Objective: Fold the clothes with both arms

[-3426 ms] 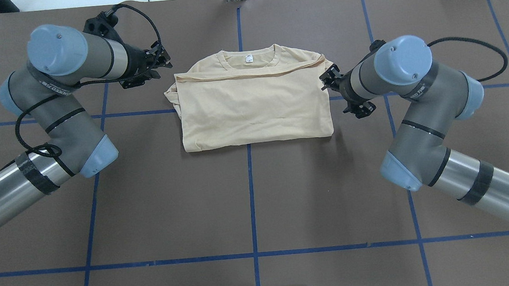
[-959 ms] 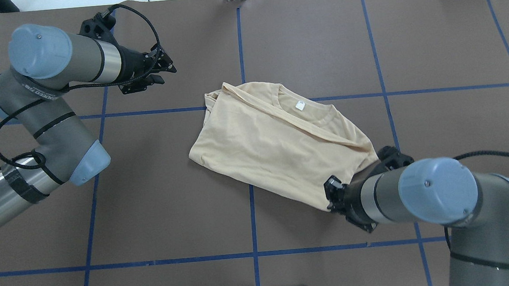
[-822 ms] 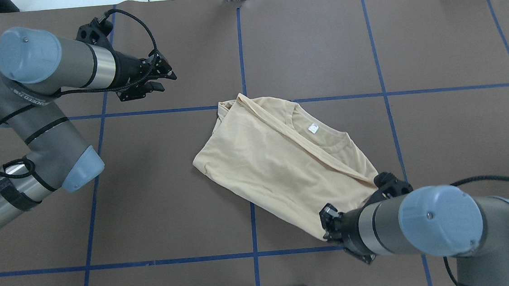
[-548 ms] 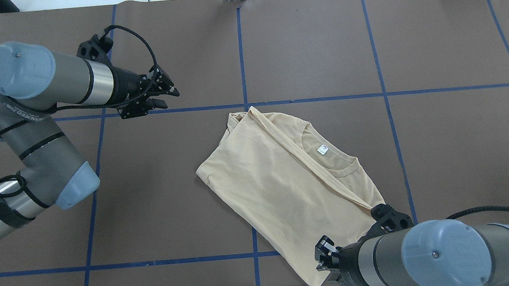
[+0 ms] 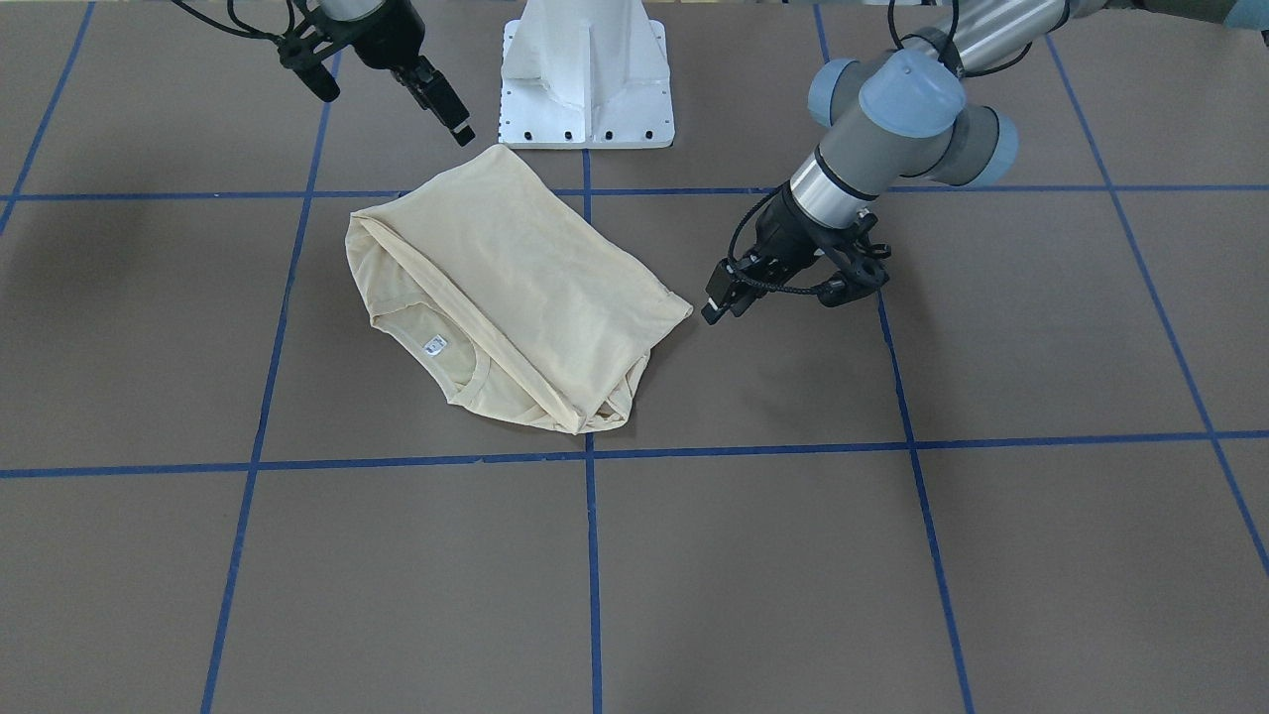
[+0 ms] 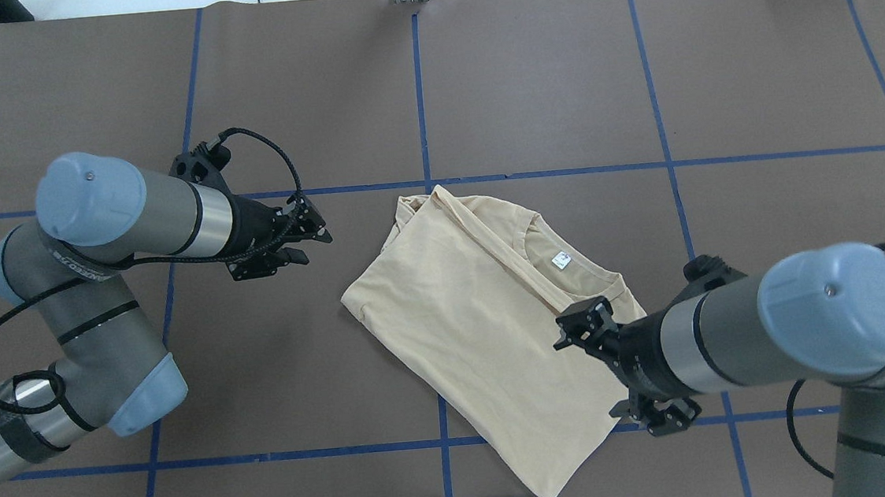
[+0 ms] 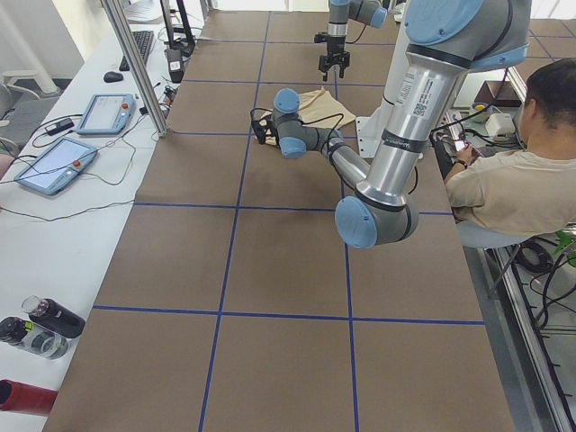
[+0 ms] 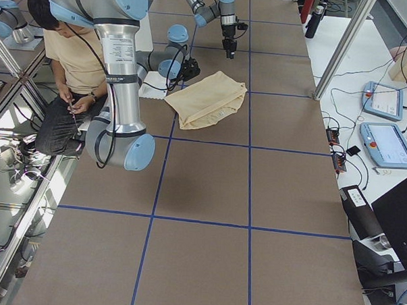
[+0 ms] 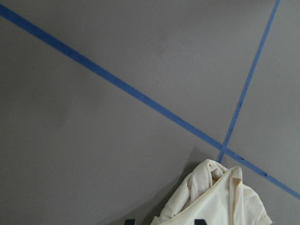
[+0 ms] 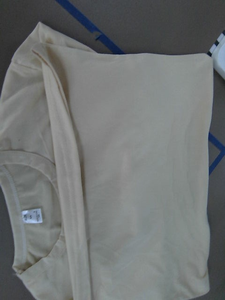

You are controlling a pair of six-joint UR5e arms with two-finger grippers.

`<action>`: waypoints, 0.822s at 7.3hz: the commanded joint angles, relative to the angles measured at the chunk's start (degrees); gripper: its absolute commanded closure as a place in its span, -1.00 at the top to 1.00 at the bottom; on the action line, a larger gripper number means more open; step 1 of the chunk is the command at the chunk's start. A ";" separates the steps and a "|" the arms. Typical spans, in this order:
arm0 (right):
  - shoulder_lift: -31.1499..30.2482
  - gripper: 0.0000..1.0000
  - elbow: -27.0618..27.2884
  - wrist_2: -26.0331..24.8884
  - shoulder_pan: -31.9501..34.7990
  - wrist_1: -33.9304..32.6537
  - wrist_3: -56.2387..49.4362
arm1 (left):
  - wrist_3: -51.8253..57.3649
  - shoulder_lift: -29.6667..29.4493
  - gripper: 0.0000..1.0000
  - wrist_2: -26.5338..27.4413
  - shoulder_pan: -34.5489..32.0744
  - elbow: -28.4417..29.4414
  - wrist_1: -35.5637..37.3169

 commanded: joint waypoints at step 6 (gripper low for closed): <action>4.22 1.00 -7.96 3.67 10.49 -0.06 -8.49 | 0.58 -1.44 0.03 5.71 7.39 3.34 2.37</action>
